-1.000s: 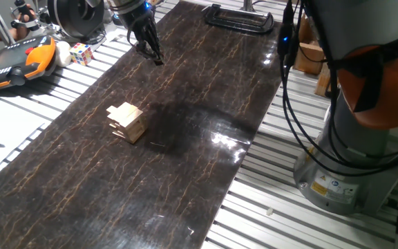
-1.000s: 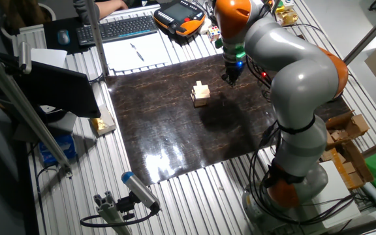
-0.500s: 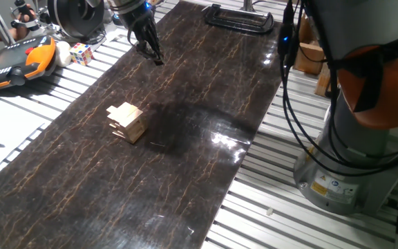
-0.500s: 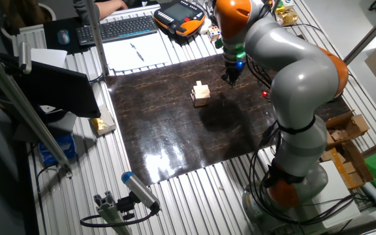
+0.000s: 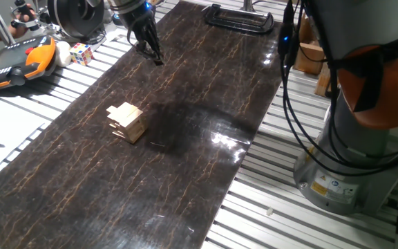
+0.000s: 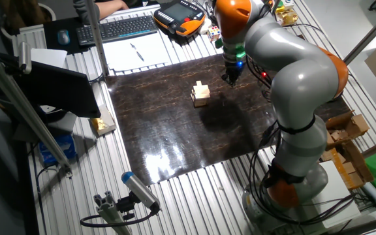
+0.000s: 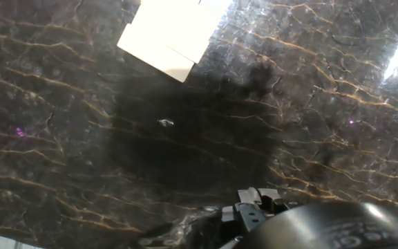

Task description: Play Jenga

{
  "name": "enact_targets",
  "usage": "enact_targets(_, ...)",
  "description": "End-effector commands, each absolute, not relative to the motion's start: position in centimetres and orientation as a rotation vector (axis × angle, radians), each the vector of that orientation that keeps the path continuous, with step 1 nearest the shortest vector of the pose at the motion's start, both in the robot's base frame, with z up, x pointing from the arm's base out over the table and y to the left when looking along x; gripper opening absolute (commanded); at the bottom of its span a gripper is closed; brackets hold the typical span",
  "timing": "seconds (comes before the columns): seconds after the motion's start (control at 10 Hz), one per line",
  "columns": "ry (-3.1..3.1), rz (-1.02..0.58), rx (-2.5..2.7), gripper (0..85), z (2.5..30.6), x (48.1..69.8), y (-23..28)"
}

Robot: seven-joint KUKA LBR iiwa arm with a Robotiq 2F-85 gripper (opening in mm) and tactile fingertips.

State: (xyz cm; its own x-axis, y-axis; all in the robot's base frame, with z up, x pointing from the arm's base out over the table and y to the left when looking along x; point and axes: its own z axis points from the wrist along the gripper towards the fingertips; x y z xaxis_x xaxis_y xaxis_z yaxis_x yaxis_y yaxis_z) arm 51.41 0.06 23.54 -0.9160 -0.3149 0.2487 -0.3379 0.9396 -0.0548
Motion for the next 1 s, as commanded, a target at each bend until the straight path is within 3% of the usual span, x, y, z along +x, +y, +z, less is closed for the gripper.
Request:
enact_targets(0.0, -2.924, 0.104, 0.426, 0.7, 23.55, 51.39, 0.07)
enact_targets(0.1, -2.987, 0.033, 0.389, 0.7, 23.55, 51.39, 0.07)
enact_targets(0.9, -2.973, 0.086, 0.373, 0.7, 23.55, 51.39, 0.07)
